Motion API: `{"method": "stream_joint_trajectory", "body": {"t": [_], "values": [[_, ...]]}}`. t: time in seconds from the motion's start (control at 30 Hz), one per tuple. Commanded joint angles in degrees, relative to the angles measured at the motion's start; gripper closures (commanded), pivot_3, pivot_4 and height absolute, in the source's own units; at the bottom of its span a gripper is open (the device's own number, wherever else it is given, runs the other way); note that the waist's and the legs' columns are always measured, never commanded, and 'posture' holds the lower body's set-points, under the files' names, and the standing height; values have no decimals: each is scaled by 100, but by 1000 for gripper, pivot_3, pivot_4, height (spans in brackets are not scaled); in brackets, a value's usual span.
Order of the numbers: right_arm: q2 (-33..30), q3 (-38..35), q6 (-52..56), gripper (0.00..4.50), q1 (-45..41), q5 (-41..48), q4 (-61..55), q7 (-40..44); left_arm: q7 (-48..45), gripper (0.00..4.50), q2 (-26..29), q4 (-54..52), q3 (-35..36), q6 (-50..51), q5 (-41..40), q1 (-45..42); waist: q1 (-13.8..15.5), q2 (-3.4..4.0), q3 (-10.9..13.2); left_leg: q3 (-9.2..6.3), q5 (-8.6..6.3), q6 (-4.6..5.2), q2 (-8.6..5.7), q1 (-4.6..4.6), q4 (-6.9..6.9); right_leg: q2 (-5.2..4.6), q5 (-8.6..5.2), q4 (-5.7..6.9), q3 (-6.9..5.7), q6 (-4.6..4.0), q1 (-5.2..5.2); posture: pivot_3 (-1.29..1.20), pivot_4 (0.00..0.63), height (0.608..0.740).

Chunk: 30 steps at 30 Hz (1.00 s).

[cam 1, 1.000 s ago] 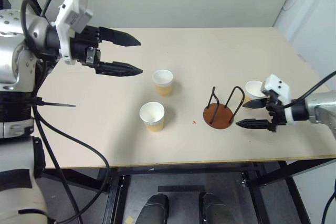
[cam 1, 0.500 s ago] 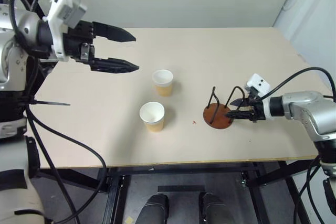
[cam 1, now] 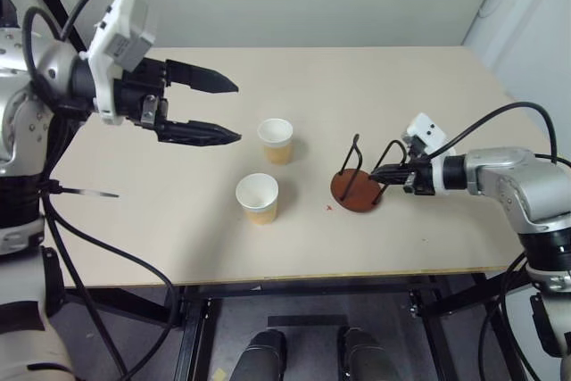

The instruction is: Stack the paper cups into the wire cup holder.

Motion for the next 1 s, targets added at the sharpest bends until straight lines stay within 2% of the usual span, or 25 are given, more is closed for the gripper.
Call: {"method": "stream_joint_trajectory", "body": {"t": [0.03, 0.63, 1.0], "values": [[31, -121, -46, 4492, -213, 31, -152, -55, 91, 275, 129, -173, 239, 40, -89, -41, 0, 0, 0, 0, 0, 0, 0, 0, 1, -1, 0, 0, 0, -1, 0, 0, 150, 740], [467, 684, -591, 4492, -586, -531, 334, 74, 288, 275, 238, -339, 364, 73, -222, 166, -9, 0, 0, -4, 1, -4, 0, 1, -6, 1, 4, 1, 0, -11, -8, 0, 150, 740], [438, 931, -851, 4492, -588, -932, 634, 152, 388, 275, 263, -365, 405, 63, -268, 234, -12, -1, -1, -6, 0, -8, 0, 2, -6, 1, 4, 1, -1, -22, -7, 0, 150, 740]]}}
